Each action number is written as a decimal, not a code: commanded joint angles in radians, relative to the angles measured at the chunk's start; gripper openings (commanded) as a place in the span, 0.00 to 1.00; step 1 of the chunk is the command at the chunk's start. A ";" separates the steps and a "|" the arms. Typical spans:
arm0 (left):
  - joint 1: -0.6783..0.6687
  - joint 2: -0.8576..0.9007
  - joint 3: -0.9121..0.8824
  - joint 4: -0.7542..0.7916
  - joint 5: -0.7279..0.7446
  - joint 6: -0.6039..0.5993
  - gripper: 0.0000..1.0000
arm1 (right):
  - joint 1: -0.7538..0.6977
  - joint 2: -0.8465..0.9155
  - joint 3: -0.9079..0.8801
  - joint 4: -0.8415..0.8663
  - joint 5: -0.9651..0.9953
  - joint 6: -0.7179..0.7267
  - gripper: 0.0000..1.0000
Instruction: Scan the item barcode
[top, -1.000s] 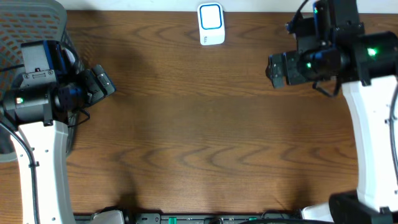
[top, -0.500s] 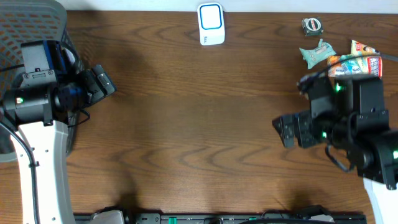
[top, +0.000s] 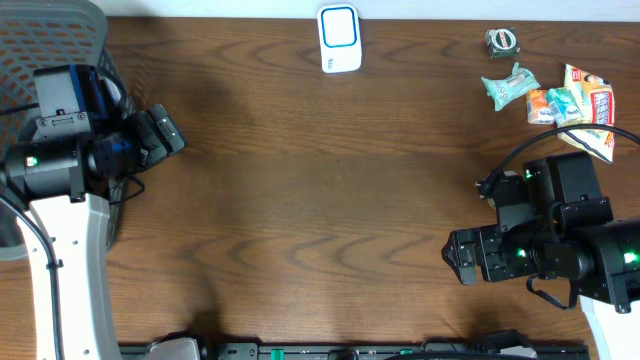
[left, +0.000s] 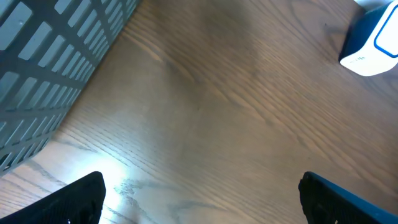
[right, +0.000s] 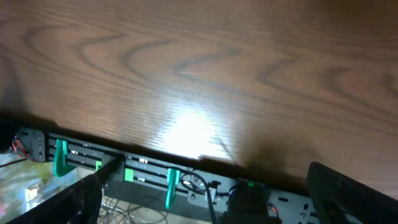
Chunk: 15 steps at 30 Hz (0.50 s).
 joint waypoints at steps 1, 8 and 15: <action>0.004 0.002 0.022 -0.003 0.005 -0.002 0.98 | 0.001 -0.002 -0.005 -0.002 -0.013 0.030 0.99; 0.004 0.002 0.022 -0.003 0.005 -0.001 0.98 | 0.001 -0.002 -0.005 -0.013 -0.014 0.030 0.99; 0.004 0.002 0.022 -0.003 0.005 -0.002 0.97 | 0.002 -0.001 -0.005 0.072 0.000 0.026 0.99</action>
